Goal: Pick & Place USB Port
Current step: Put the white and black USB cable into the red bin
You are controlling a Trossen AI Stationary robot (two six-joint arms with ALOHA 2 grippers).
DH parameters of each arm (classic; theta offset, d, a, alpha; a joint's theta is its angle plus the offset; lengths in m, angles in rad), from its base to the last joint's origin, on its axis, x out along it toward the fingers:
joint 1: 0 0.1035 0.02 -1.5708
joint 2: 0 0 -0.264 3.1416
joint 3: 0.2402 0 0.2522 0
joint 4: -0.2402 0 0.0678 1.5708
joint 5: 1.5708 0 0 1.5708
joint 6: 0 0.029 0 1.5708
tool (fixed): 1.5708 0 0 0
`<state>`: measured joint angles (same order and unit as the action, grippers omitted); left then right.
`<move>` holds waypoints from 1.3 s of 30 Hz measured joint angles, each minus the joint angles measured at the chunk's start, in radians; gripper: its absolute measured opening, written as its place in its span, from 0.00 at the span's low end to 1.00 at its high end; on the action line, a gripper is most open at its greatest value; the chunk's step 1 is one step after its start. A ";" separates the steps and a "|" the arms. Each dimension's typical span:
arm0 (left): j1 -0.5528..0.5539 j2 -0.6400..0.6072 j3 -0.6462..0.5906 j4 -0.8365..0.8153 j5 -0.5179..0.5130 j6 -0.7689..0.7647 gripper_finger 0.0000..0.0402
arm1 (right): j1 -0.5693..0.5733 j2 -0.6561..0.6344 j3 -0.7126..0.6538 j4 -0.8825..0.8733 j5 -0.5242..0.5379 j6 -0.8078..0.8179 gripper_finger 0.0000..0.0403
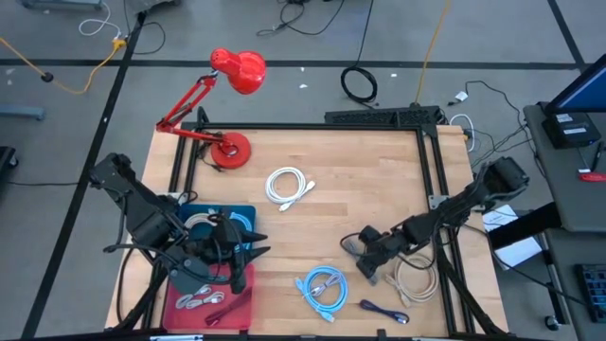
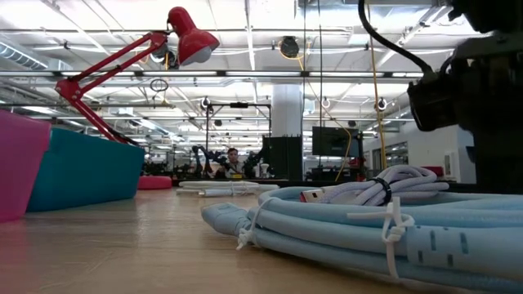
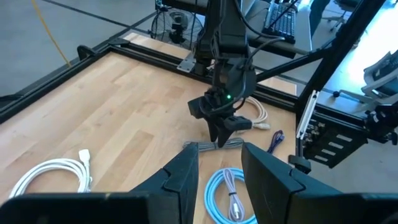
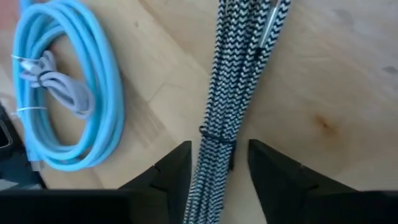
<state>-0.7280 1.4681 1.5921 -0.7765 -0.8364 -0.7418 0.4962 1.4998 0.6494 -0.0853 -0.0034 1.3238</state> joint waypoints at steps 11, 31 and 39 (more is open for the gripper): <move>0.000 0.000 0.000 -0.007 0.001 -0.018 0.31 | 0.029 0.046 -0.002 0.156 -0.012 -0.008 0.03; 0.103 0.000 -0.487 0.446 0.023 -0.326 0.31 | 0.000 -0.254 0.356 0.437 0.401 -0.526 0.01; 0.244 0.039 -0.753 1.671 0.231 0.095 0.31 | 0.007 -0.244 0.454 0.359 0.400 -0.602 0.01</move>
<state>-0.4838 1.5074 0.8392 0.8949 -0.6050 -0.6472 0.5030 1.2561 1.1034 0.2737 0.3969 0.7222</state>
